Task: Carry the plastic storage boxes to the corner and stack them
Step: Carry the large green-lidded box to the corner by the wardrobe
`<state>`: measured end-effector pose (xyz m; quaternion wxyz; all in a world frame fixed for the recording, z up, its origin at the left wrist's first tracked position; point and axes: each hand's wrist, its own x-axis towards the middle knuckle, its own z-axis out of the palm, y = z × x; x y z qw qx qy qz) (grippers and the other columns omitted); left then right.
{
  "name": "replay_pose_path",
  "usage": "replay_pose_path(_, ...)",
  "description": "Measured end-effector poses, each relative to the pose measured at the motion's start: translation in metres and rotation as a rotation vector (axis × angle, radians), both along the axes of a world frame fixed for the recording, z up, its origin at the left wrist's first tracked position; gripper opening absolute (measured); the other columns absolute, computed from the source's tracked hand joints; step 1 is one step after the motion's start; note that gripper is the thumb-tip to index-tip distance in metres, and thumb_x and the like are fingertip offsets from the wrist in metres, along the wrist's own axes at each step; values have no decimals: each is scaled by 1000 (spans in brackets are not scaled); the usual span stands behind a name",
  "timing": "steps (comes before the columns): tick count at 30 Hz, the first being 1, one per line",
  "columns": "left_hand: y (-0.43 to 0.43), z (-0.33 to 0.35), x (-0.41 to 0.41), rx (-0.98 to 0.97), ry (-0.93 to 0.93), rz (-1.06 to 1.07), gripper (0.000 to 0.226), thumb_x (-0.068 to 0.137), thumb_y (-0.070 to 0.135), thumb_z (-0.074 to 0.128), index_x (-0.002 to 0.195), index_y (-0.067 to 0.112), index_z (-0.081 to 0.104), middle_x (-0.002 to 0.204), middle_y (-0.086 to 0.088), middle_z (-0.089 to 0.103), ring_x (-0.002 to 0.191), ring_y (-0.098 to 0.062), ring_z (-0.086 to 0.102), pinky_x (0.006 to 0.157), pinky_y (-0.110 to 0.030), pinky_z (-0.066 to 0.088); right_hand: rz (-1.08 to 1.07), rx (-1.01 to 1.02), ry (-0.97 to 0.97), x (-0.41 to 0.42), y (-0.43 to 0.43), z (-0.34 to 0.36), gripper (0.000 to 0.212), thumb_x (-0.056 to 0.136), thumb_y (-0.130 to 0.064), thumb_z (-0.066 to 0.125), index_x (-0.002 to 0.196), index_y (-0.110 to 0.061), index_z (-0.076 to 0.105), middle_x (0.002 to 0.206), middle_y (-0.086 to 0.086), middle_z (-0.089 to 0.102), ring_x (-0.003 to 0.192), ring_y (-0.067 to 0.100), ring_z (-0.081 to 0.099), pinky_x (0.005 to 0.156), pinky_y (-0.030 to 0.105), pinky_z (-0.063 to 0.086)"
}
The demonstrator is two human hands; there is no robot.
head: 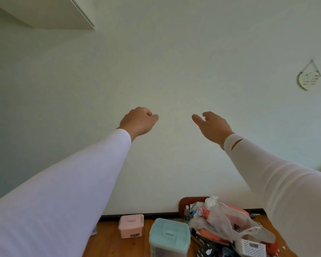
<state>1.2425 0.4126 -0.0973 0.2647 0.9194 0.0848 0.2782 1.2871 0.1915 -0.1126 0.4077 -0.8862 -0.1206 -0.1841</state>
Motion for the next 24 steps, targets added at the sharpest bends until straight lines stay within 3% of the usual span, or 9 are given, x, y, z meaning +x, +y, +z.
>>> replay_pose_path(3, 23, -3, 40, -199, -34, -70, 35, 83, 49, 49, 90, 18, 65, 100, -3, 73, 97, -25, 68, 90, -39, 52, -7, 113, 14, 38, 23, -6, 65, 92, -56, 44, 145, -18, 39, 144, 2, 48, 132, 25, 43, 108, 40, 35)
replay_pose_path(7, 42, -14, 82, -355, -40, -130, 23, 81, 43, 50, 84, 24, 62, 98, -4, 75, 98, -26, 69, 90, -40, 53, 10, 150, 50, 78, 46, -17, 64, 92, -54, 45, 145, -18, 38, 143, 2, 49, 131, 25, 44, 109, 43, 35)
replay_pose_path(20, 68, -26, 262, -357, -16, -145, 21, 84, 42, 50, 80, 25, 59, 96, -1, 74, 98, -22, 69, 94, -40, 52, 21, 155, 85, 263, 73, -32, 65, 92, -57, 45, 144, -19, 40, 142, 3, 50, 130, 26, 46, 107, 41, 36)
replay_pose_path(24, 68, -25, 334, -352, -9, -151, 28, 87, 41, 50, 92, 18, 65, 94, 2, 72, 96, -20, 69, 94, -40, 52, 29, 149, 80, 332, 74, -32, 64, 92, -57, 45, 143, -19, 41, 139, 2, 53, 129, 26, 46, 108, 42, 36)
